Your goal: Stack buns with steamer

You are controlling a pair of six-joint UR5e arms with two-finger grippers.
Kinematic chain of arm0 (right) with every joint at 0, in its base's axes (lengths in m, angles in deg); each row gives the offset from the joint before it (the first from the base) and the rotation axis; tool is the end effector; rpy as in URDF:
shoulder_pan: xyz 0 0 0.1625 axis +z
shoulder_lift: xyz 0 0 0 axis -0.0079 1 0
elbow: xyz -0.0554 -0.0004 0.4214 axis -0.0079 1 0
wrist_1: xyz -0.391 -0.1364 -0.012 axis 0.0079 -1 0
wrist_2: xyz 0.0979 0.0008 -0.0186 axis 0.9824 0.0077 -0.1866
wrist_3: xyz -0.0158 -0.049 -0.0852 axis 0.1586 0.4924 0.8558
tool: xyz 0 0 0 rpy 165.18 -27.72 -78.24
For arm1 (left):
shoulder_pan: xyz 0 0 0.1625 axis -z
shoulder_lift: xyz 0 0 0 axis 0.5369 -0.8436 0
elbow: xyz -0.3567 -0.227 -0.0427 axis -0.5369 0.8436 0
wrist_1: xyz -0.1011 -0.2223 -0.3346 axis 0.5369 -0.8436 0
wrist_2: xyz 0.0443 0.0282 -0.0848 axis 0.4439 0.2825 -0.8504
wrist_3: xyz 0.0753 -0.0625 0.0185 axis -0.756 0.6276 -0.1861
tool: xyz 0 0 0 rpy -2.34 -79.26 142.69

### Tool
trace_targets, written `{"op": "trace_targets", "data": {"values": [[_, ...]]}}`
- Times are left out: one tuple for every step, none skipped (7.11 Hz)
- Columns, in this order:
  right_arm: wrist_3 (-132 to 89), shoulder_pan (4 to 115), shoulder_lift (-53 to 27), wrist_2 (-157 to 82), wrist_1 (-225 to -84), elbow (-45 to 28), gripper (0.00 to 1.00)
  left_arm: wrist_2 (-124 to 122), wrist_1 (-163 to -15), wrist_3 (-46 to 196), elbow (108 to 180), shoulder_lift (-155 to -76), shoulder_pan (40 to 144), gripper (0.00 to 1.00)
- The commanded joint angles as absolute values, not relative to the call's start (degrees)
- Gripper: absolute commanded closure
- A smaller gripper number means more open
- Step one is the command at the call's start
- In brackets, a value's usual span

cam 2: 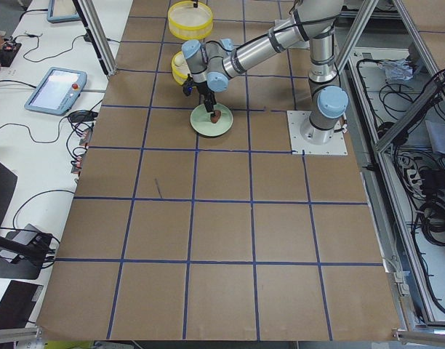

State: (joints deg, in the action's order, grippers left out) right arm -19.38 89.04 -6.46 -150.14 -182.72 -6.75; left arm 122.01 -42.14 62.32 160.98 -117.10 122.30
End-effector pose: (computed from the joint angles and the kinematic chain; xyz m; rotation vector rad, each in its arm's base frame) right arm 0.1289 -0.5827 0.3746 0.4111 3.1062 -0.0056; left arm -0.1121 -0.5212 0.1845 -0.0067 2.9048 0.4676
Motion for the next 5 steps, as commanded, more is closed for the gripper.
{"op": "trace_targets", "data": {"values": [[-32.36,96.72,-8.66,-148.12,-183.21,-5.65,0.97,121.62,-40.28,61.35,162.38,-117.21,121.42,0.27],[-33.97,99.02,-10.51,-148.73,-183.66,-5.38,0.97,121.62,-39.66,61.00,162.03,-117.21,121.33,0.62],[-35.21,99.91,-12.18,-148.74,-184.62,-5.21,0.97,121.62,-39.56,61.00,161.94,-117.13,121.33,0.80],[-36.09,100.96,-13.50,-149.08,-185.32,-5.29,0.97,121.62,-39.47,60.91,161.76,-116.69,121.24,0.85],[-36.10,101.67,-14.73,-151.61,-185.76,-5.38,0.96,120.92,-39.39,60.56,160.46,-116.08,120.20,0.85]]}}
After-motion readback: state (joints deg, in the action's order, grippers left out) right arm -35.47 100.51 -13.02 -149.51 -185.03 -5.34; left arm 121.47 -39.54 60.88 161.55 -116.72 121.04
